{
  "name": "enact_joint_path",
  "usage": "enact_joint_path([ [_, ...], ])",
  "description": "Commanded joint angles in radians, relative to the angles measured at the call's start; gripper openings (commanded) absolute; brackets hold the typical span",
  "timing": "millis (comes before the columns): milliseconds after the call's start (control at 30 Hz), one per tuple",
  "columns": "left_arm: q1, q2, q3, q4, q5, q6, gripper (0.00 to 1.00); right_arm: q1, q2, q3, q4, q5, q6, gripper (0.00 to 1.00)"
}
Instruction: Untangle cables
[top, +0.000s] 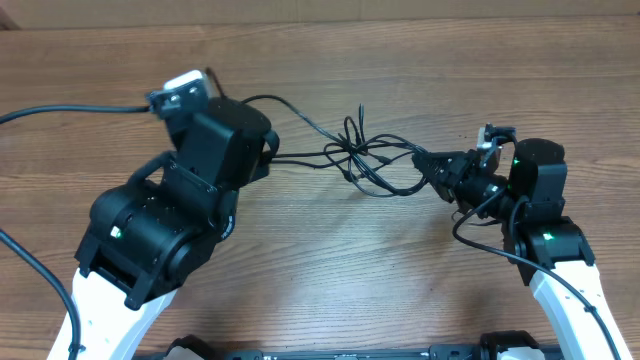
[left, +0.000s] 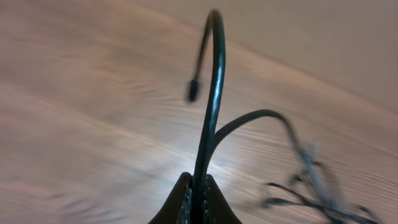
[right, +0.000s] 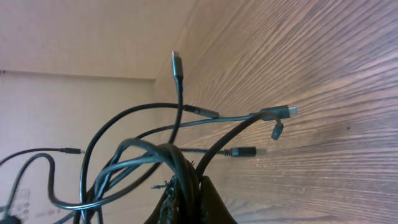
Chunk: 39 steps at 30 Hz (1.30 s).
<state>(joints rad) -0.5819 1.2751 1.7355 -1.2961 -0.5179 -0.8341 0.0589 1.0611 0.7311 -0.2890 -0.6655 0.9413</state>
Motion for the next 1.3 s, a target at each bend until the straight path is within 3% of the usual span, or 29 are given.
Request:
enact_joint_path([
  [0, 0.013, -0.014, 0.006, -0.126, -0.323, -0.113, 0.04, -0.015, -0.004, 0.01, -0.001, 0.08, -0.007, 0.04],
  [167, 0.019, -0.014, 0.006, -0.266, -0.457, -0.199, 0.04, -0.015, -0.004, 0.01, -0.001, 0.081, -0.007, 0.04],
  [500, 0.194, -0.014, 0.006, -0.37, -0.49, -0.203, 0.04, -0.015, -0.004, 0.01, -0.001, 0.081, -0.008, 0.04],
  [667, 0.308, -0.014, 0.006, -0.372, -0.444, -0.203, 0.04, -0.015, -0.004, 0.01, -0.001, 0.081, -0.007, 0.04],
  [1067, 0.327, -0.012, 0.006, -0.313, -0.256, -0.22, 0.04, -0.015, -0.004, 0.01, 0.0, 0.081, -0.008, 0.04],
  [1167, 0.327, -0.012, 0.006, -0.282, -0.186, -0.214, 0.04, -0.015, -0.004, 0.01, 0.0, 0.08, -0.008, 0.1],
  [1233, 0.327, -0.012, 0.006, -0.238, -0.122, -0.17, 0.04, -0.015, -0.004, 0.01, 0.026, 0.045, -0.077, 0.2],
  [1267, 0.327, -0.012, 0.006, -0.206, -0.077, -0.136, 0.04, -0.015, -0.004, 0.01, 0.054, 0.005, -0.136, 0.3],
])
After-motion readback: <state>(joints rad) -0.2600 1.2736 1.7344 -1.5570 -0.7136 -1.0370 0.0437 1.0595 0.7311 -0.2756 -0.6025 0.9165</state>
